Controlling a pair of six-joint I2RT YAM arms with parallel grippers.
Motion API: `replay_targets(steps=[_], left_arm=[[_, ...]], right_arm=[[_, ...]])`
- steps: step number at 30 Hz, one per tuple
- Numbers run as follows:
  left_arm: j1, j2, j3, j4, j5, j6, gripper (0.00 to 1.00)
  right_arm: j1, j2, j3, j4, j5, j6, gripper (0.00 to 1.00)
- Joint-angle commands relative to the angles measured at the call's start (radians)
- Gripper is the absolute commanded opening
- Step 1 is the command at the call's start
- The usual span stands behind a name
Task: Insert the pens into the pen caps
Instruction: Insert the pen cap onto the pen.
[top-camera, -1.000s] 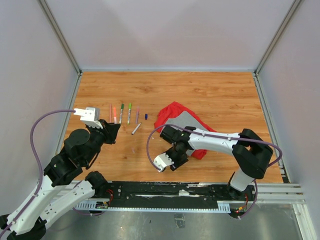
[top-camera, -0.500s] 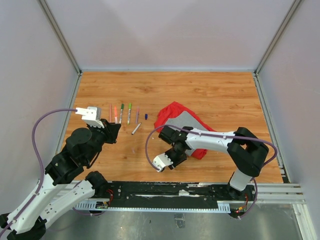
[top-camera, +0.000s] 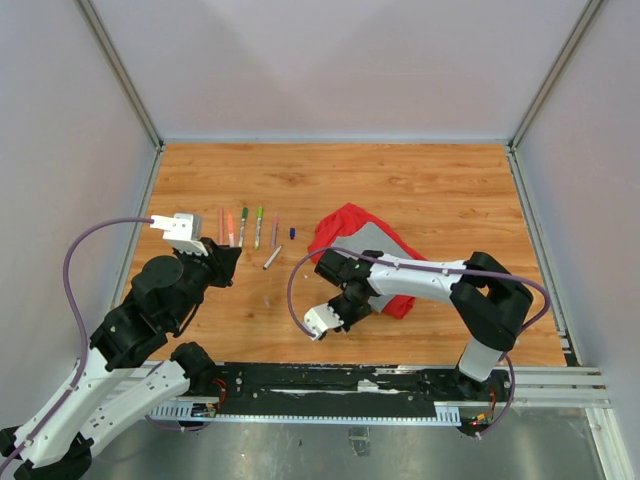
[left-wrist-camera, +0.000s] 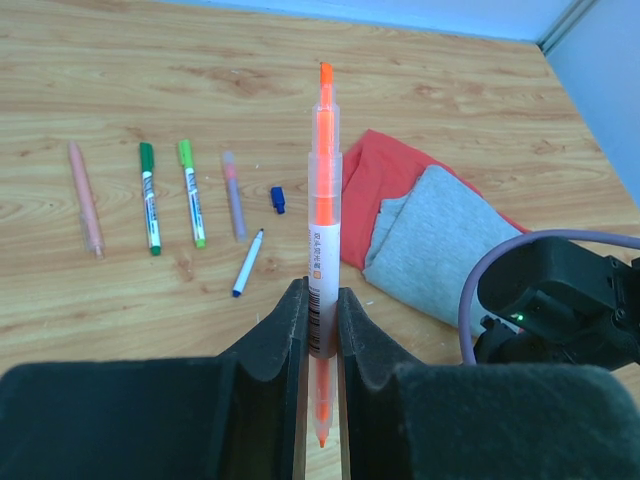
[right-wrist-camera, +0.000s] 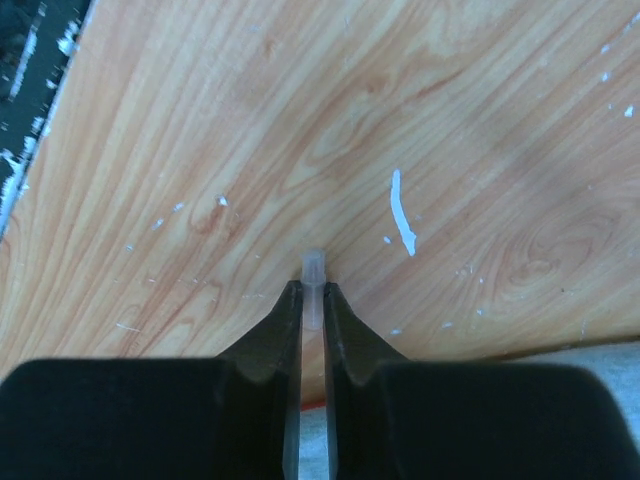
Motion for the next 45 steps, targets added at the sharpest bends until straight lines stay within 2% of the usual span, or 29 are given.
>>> replay_targets(steps=[1,4,7,11,15,22,26,31,36,45], left_arm=[[0.005,0.002,-0.004,0.016,-0.012,-0.005,0.01],[0.005,0.007,-0.005,0.015,-0.009,-0.005,0.01],[0.005,0.011,-0.005,0.017,-0.008,-0.006,0.00],[0.006,0.028,-0.005,0.020,0.000,-0.013,0.01],[0.005,0.068,0.000,0.025,0.026,-0.016,0.01],[0.005,0.153,0.007,0.037,0.069,-0.034,0.01],[0.005,0.180,-0.012,0.062,0.067,-0.056,0.00],[0.005,0.206,-0.030,0.091,0.086,-0.069,0.01],[0.005,0.228,-0.045,0.123,0.114,-0.066,0.01],[0.005,0.268,-0.071,0.178,0.178,-0.079,0.01]], right_arm=[[-0.016,-0.022,-0.002,-0.023,0.023,0.027,0.01],[-0.016,-0.074,-0.006,0.004,-0.014,0.132,0.01],[-0.016,-0.132,-0.042,0.087,-0.001,0.312,0.01],[-0.016,-0.183,-0.080,0.204,0.057,0.666,0.01],[-0.018,-0.193,-0.078,0.229,0.111,0.975,0.01],[-0.026,-0.188,-0.062,0.229,0.119,1.246,0.01],[-0.026,-0.224,-0.087,0.274,0.128,1.357,0.01],[-0.030,-0.297,-0.133,0.287,0.270,1.462,0.01],[-0.032,-0.335,-0.074,0.196,0.322,1.468,0.01],[-0.033,-0.475,-0.156,0.270,0.439,1.523,0.01]])
